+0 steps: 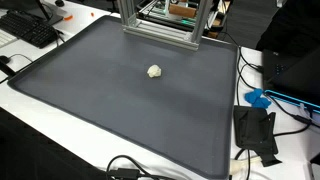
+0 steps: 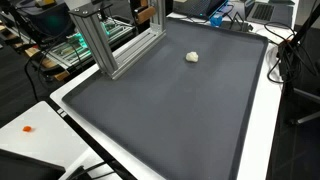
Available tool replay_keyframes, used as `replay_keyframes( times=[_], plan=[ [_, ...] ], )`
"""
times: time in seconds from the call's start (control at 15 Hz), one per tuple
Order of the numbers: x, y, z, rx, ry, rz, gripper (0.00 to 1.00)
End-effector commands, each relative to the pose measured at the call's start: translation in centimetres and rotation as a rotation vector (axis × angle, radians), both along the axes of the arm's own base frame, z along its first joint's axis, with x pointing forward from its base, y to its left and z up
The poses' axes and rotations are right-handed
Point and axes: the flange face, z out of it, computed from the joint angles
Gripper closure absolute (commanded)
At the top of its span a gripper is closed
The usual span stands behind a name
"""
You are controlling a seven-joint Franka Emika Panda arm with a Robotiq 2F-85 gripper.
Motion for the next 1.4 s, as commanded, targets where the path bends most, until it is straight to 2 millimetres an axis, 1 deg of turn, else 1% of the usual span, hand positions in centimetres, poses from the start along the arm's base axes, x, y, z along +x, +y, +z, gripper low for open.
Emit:
replay_keyframes(
  times=[0.0,0.27,0.4,0.53,0.73,0.93,1.07,1.33],
  plan=[
    [0.0,0.0,0.0,0.0,0.001,0.0,0.0],
    [0.0,0.0,0.0,0.0,0.001,0.0,0.0],
    [-1.1,0.2,1.7,-0.012,-0.009,0.013,0.0],
    [-2.6,0.2,3.2,-0.025,-0.009,0.016,0.0],
    [-5.5,0.0,5.2,-0.033,-0.002,0.009,0.0],
    [-8.2,-0.5,6.4,-0.046,0.008,-0.023,0.0],
    [-9.6,-1.1,6.6,-0.033,0.018,-0.042,0.0],
    [-11.5,-2.3,5.9,0.008,0.066,-0.07,0.0]
  ],
)
